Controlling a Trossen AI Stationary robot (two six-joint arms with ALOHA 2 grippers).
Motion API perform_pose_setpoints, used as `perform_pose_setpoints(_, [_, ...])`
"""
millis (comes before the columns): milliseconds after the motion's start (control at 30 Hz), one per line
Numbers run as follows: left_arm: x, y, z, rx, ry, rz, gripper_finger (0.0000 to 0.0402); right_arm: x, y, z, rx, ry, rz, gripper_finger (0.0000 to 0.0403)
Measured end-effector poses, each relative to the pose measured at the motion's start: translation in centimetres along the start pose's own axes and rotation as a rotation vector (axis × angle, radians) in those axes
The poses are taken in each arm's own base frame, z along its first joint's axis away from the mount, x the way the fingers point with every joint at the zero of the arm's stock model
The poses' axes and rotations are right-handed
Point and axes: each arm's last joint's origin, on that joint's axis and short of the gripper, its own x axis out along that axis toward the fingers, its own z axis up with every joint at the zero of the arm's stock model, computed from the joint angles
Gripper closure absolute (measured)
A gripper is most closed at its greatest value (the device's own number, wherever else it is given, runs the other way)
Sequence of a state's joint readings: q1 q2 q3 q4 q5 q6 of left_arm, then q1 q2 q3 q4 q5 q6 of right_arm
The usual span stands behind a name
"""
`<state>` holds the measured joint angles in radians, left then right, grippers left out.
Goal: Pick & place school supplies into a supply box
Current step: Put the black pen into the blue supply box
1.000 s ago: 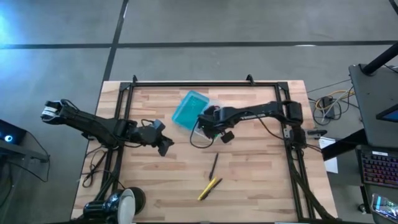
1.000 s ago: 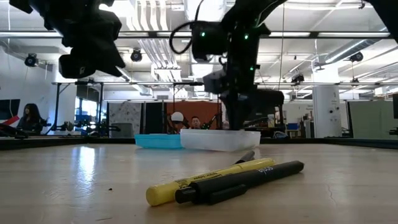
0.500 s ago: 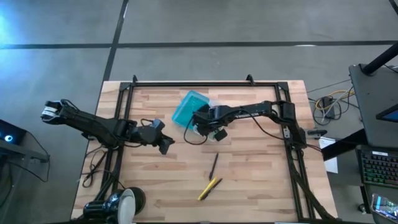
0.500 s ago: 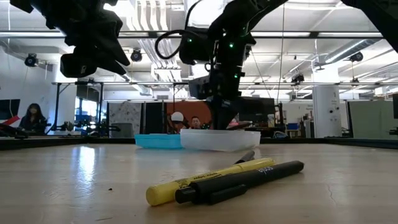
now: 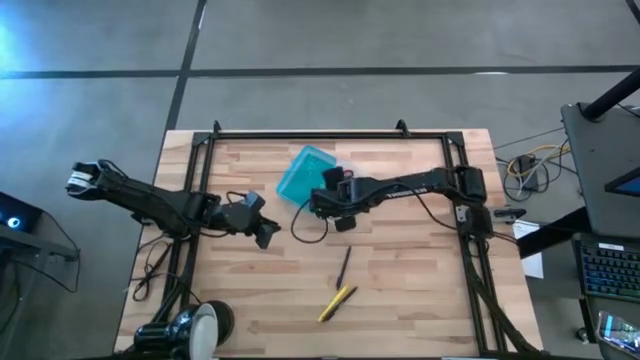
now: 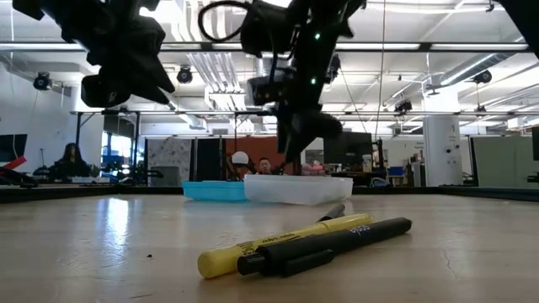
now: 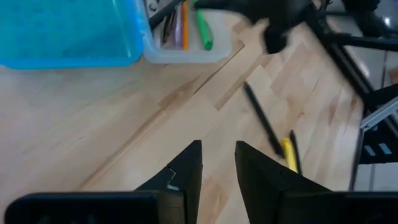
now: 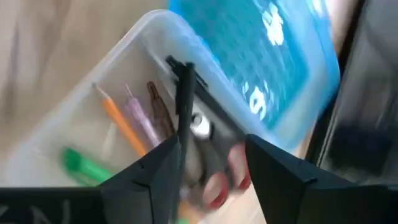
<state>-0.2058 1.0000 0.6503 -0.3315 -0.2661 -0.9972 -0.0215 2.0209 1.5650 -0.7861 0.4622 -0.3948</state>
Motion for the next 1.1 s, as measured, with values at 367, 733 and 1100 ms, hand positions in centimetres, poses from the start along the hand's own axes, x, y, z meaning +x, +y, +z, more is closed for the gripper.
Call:
perform_pose_setpoints(367, [0.2,0.3,-0.3,0.008,0.006,0.003,0.0321,-5.6,5.8,0.4,1.274,0.187,0.384,0.0222])
perform_pose_setpoints(733, [0.5,0.3,-0.5,0.060,0.030,0.002,0.0321,-5.5,11.7,0.9,1.658,0.403,0.300,0.0213])
perform_pose_setpoints(1100, [0.5,0.3,-0.6,0.168,0.071,-0.030,0.0321,-2.6,13.6,1.9,1.760,0.446,0.286,0.0193])
